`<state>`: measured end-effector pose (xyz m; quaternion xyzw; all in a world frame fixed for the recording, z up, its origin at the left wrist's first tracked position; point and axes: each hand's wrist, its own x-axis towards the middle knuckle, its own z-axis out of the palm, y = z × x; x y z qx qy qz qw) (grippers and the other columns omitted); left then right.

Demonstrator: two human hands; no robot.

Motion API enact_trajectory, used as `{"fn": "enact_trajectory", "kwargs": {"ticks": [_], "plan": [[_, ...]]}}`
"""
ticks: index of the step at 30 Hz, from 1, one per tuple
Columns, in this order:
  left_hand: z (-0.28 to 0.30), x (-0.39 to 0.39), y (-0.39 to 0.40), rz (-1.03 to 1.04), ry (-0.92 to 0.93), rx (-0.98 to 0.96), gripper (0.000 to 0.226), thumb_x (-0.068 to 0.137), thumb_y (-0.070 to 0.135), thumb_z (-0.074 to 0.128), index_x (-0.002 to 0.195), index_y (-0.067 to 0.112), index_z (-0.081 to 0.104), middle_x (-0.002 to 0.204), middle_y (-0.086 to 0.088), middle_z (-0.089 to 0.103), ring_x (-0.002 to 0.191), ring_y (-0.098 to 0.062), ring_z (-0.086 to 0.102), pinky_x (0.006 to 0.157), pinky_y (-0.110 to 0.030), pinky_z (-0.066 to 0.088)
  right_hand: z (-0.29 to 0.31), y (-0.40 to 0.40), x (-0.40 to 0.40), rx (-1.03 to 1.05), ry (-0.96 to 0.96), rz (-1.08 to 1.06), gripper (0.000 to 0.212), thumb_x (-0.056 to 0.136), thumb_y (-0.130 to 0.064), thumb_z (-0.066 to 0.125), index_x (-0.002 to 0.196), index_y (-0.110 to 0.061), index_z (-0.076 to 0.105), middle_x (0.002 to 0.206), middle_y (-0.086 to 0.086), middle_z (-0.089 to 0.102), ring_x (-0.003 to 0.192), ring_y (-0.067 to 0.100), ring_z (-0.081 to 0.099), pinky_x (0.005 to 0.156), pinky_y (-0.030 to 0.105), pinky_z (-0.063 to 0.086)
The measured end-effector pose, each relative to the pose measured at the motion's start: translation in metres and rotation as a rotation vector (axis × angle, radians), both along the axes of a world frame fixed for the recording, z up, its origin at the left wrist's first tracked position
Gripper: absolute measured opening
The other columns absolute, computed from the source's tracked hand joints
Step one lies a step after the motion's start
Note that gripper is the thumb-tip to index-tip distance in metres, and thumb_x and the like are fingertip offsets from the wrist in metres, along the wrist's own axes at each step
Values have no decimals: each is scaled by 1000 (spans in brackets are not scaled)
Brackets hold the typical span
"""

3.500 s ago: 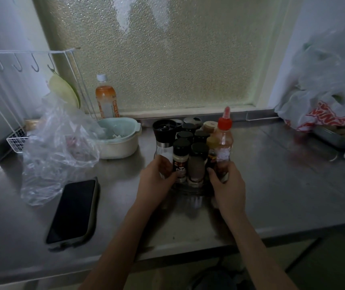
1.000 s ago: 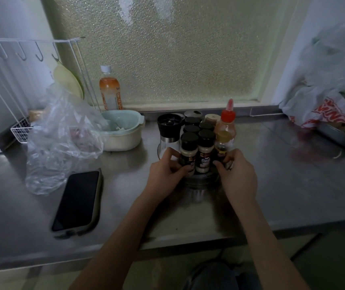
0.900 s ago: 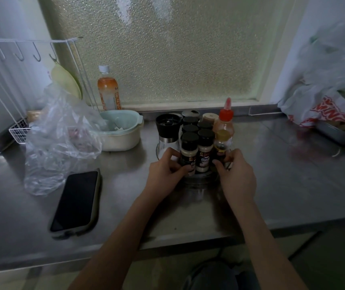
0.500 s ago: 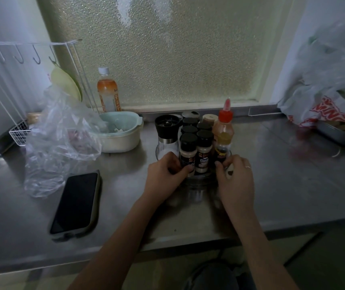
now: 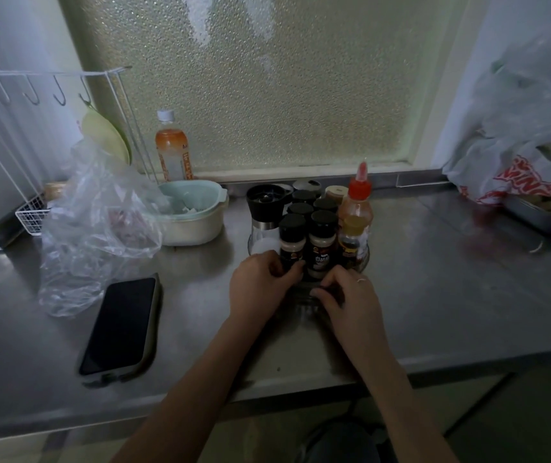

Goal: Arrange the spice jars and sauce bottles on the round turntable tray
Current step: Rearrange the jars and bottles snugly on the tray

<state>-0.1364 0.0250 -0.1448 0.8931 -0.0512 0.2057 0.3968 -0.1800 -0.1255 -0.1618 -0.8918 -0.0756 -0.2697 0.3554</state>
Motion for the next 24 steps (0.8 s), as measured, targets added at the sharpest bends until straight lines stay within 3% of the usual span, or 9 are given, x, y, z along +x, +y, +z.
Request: {"fn": "enact_trajectory", "kwargs": {"ticks": [6, 14, 18, 21, 24], "plan": [[0, 1, 1, -40, -58, -27, 38, 81, 34, 66, 61, 10, 44, 60, -4, 51, 57, -19, 46, 54, -34, 36, 0, -1, 0, 35, -15, 19, 22, 81, -21, 69, 74, -21, 48, 74, -7, 51, 74, 13, 49, 61, 16, 33], [0, -11, 9, -110, -249, 112, 27, 77, 46, 50, 66, 21, 48, 65, 5, 58, 68, -14, 53, 70, -28, 30, -5, -1, 4, 0, -11, 2, 21, 83, -23, 66, 75, -22, 46, 76, -3, 53, 74, 13, 48, 59, 16, 32], [-6, -7, 10, -264, -183, 162, 26, 77, 42, 60, 76, 17, 58, 78, 4, 58, 77, -16, 54, 72, -30, 41, -3, -3, 15, -9, 9, -2, 21, 84, -22, 64, 76, -19, 45, 77, 1, 54, 75, 17, 48, 59, 28, 38], [-6, 7, 7, -274, -121, 63, 17, 79, 24, 70, 78, 10, 60, 79, 2, 53, 76, -15, 50, 66, -11, 37, 2, -7, 32, -18, 60, 18, 21, 83, -21, 66, 75, -18, 46, 77, 3, 55, 74, 19, 49, 59, 28, 36], [-4, 23, 7, -260, -84, 58, 15, 81, 19, 69, 79, 8, 60, 80, -1, 52, 74, -15, 49, 64, -8, 36, 6, -8, 53, -21, 106, 38, 21, 81, -20, 67, 75, -18, 47, 77, 4, 57, 74, 20, 52, 61, 29, 36]]}}
